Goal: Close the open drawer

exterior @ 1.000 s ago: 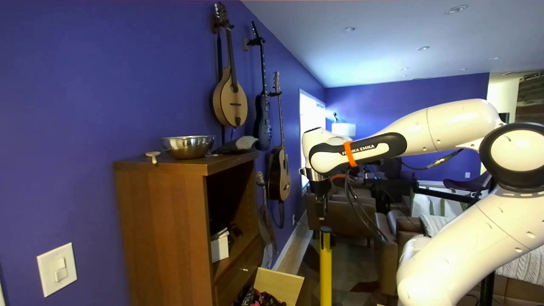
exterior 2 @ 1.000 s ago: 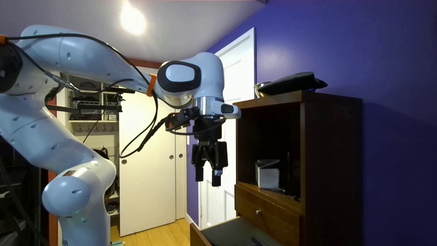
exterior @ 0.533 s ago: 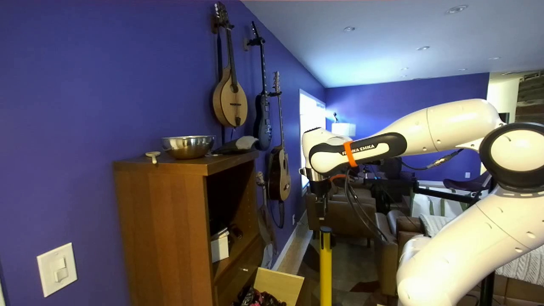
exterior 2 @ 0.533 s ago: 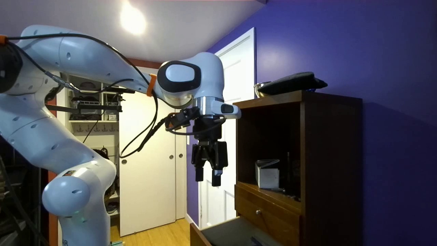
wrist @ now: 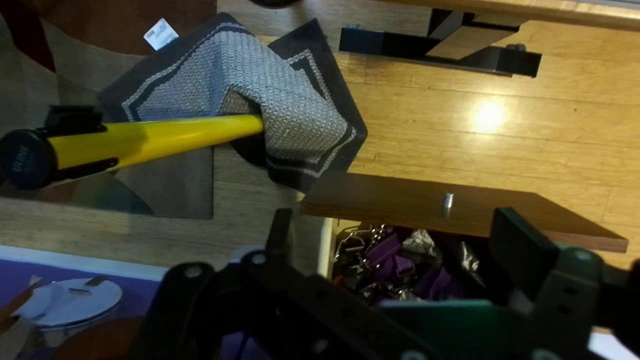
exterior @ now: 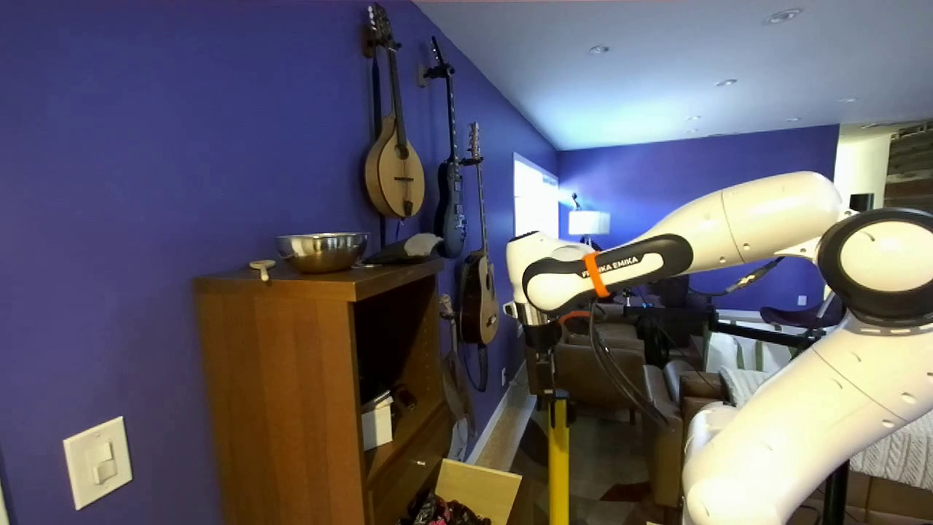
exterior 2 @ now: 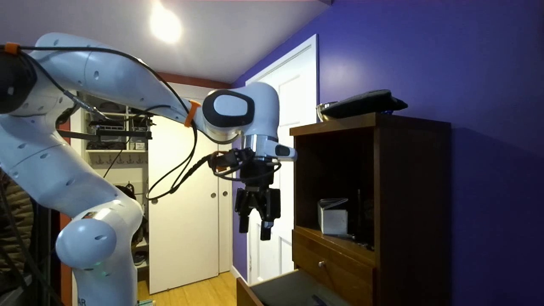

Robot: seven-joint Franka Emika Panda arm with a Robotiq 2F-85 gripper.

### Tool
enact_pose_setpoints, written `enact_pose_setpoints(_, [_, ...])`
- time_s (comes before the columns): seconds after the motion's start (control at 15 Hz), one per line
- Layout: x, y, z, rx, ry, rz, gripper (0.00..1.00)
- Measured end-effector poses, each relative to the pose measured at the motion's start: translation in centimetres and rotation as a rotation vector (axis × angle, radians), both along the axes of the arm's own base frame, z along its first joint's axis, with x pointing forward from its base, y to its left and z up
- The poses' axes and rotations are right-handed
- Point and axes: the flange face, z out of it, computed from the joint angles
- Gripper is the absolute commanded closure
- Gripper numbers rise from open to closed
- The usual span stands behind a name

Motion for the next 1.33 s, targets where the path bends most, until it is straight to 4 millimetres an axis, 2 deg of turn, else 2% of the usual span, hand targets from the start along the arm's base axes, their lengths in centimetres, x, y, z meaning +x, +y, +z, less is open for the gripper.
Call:
enact_pose_setpoints(0.2, [1.5, 4.1, -4.4, -0.015, 0.06, 0.009, 0.0])
enact_pose_setpoints(0.33, [2.1, 5.6, -7.1, -0.032, 0.055, -0.036, 0.0])
enact_pose_setpoints(0.67, [1.9, 5.5, -11.2, -0.008, -0.011, -0.236, 0.0])
enact_pose_setpoints(1.0, [1.8, 5.6, -11.7, 0.002, -0.013, -0.258, 0.0])
enact_pose_setpoints(1.13, [2.6, 5.9, -12.5, 0.024, -0.045, -0.271, 0.0])
enact_pose_setpoints(1.33, [3.4, 6.8, -16.2, 0.079, 0.016, -0.277, 0.0])
